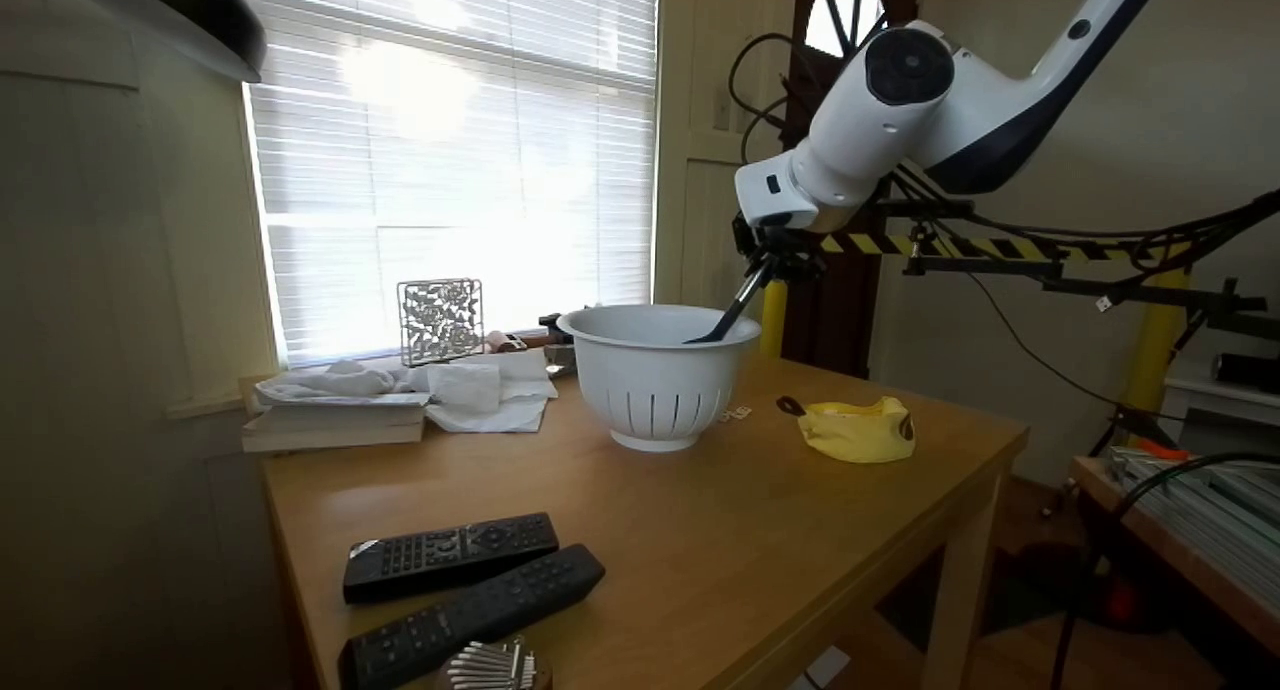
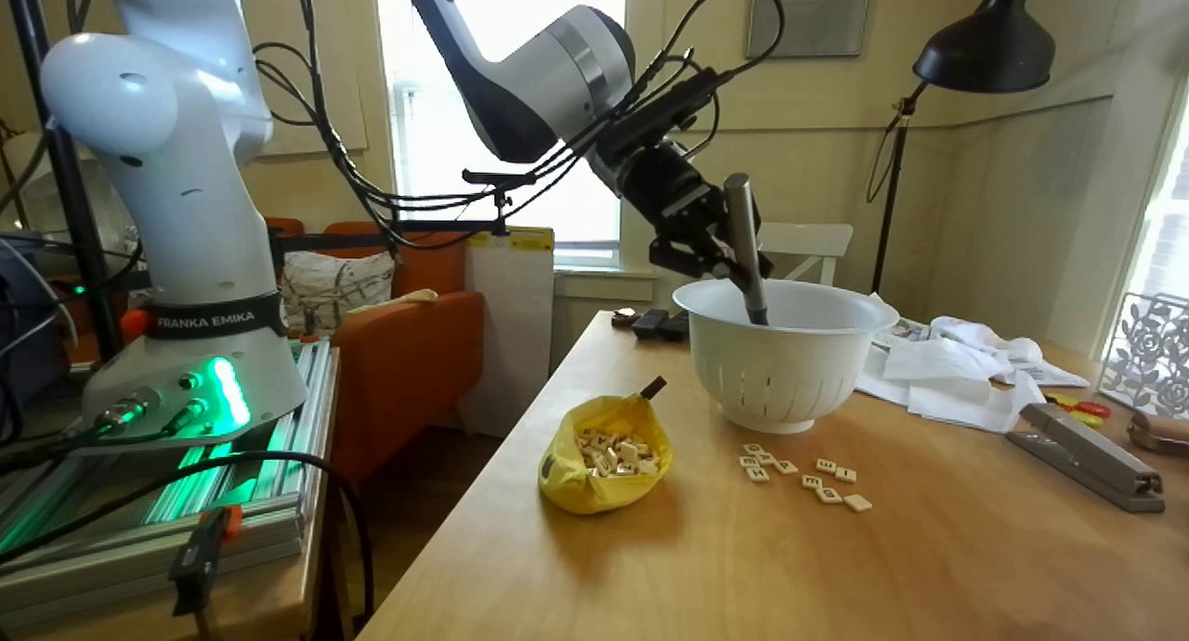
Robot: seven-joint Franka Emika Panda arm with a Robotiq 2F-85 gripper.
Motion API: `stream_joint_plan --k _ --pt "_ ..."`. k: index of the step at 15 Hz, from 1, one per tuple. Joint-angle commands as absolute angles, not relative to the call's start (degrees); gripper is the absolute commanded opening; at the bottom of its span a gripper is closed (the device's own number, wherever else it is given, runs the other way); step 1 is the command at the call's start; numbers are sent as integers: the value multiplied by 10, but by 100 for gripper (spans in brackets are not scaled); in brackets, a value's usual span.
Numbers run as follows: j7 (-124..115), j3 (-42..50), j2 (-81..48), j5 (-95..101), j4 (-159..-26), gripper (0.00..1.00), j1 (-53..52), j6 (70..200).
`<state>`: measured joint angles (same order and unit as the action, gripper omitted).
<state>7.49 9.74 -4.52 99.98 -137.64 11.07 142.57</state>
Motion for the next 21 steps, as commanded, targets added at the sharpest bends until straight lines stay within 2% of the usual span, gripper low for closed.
stream_joint_plan --k 1,9,21 --pt "34 97 -41 1093 -1369 6 107 1405" --pt "-204 82 -42 1312 -1387 6 104 1401" --pt "-131 97 -45 1190 -1395 6 118 1471"
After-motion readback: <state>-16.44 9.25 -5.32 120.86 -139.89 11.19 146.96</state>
